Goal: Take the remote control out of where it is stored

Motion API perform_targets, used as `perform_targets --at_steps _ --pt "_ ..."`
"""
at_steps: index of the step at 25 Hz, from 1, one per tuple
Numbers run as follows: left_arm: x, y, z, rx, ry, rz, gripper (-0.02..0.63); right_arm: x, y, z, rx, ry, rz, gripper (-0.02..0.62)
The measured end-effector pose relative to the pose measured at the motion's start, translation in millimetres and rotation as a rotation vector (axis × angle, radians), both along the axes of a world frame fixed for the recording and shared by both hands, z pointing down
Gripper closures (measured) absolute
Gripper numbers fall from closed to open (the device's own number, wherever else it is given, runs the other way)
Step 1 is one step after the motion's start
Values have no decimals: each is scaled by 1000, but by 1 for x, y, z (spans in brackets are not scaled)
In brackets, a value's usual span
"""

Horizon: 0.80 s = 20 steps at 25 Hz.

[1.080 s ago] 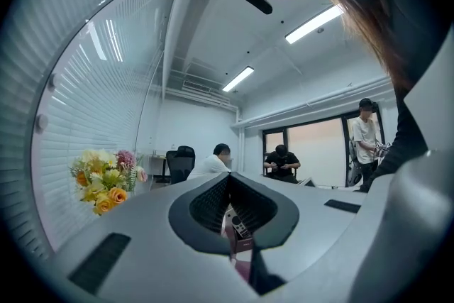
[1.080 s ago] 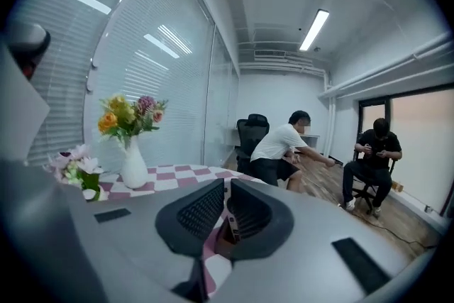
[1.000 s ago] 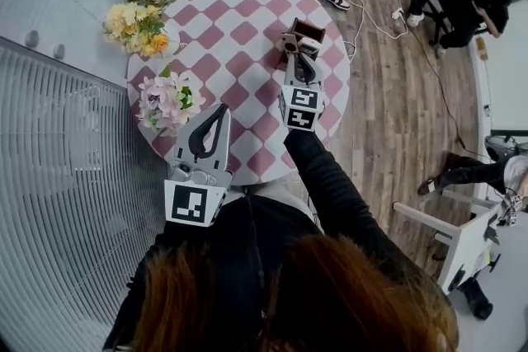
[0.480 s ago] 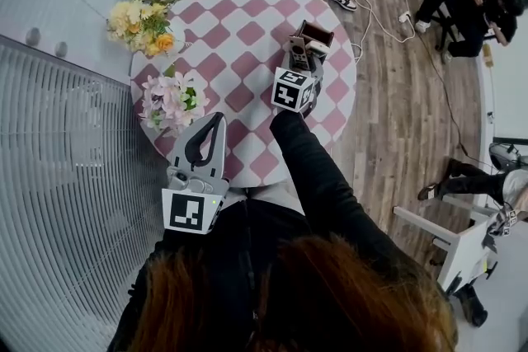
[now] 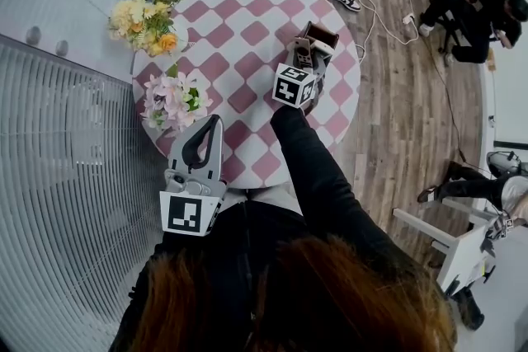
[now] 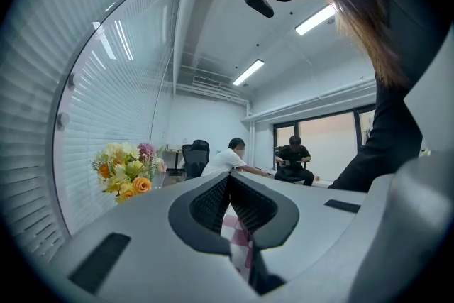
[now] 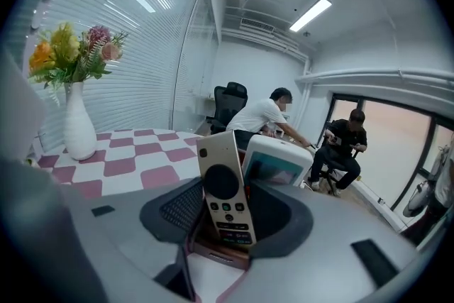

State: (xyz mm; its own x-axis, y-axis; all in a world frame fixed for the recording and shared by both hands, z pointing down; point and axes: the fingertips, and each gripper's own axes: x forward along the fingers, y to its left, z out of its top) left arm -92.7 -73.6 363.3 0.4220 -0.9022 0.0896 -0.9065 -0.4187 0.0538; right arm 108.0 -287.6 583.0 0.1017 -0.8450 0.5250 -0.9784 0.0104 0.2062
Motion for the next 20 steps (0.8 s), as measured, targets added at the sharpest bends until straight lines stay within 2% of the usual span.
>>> perform_targets --at_steps 5,11,20 --pt "1 -2 0 4 1 1 597 1 -1 -4 18 -23 -16 394" --pt "1 -6 -2 6 5 1 597 -6 5 -25 86 -79 -72 403" --pt "7 -8 -4 20 18 13 597 0 22 -80 219 -190 -99 403"
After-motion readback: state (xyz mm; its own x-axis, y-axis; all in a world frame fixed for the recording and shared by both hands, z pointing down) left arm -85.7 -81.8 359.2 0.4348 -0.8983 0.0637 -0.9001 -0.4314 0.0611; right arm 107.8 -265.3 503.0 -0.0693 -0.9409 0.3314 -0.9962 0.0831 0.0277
